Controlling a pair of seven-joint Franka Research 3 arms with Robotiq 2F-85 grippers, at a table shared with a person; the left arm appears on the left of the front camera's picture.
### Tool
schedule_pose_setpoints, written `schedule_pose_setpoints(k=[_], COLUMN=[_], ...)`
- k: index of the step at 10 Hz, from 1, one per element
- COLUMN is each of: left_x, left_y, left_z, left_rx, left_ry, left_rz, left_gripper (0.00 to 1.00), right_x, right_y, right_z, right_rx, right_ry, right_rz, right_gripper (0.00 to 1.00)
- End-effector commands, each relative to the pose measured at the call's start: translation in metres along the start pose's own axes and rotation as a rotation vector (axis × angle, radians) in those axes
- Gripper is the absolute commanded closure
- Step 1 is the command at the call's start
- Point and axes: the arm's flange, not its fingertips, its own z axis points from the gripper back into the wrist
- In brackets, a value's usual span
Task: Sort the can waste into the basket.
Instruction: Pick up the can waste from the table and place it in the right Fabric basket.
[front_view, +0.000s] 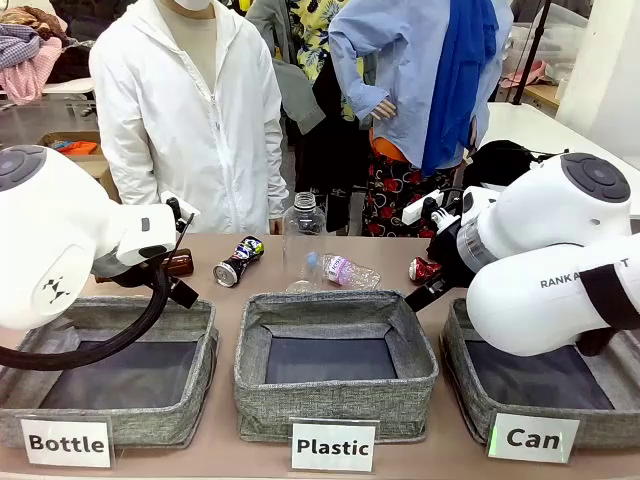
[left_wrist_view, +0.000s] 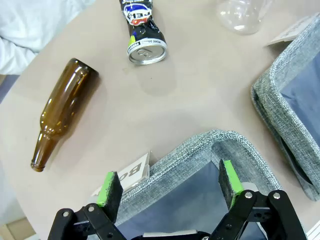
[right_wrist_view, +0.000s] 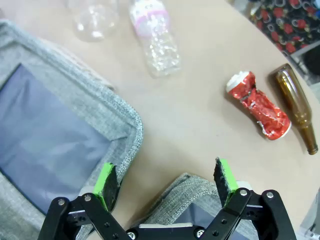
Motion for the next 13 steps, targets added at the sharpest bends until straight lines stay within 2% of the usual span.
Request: schedule_pose_setpoints(k=[1,6,7,8,9,10,11,12,13], left_x=[0.0,0.0,0.0,0.0,0.002,0.0,0.0,-0.012,-0.029], left_y=[0.0,0.0,0.0,0.0,-0.003,-0.001,0.0,0.007,0.021], left_z=[0.0,0.0,0.0,0.028,0.067,0.097,0.124,0.15,0.17], left_rx=[0.0,0.0,0.0,-0.127,-0.282,-0.427,-0.505,-0.606,-0.661], left_ry=[0.0,0.0,0.0,-0.061,-0.145,-0.196,-0.231,-0.232,-0.272], left_rz=[0.0,0.0,0.0,-0.02,-0.005,0.011,0.124,0.179,0.209], left_gripper=[0.0,0.0,0.0,0.0,0.0,0.0,0.0,0.0,0.0], right_x=[0.0,0.0,0.006,0.012,0.018,0.017,0.009,-0.002,-0.016], right_y=[0.0,0.0,0.001,0.002,0.003,-0.003,-0.013,-0.024,-0.044], right_z=[0.0,0.0,0.018,0.044,0.076,0.102,0.13,0.154,0.168], right_rx=[0.0,0.0,0.037,0.081,0.092,0.172,0.303,0.4,0.437], right_ry=[0.0,0.0,0.029,-0.005,-0.048,-0.083,-0.135,-0.182,-0.203], right_rz=[0.0,0.0,-0.003,-0.04,-0.153,-0.209,-0.225,-0.284,-0.394], right_gripper=[0.0,0.0,0.0,0.0,0.0,0.0,0.0,0.0,0.0])
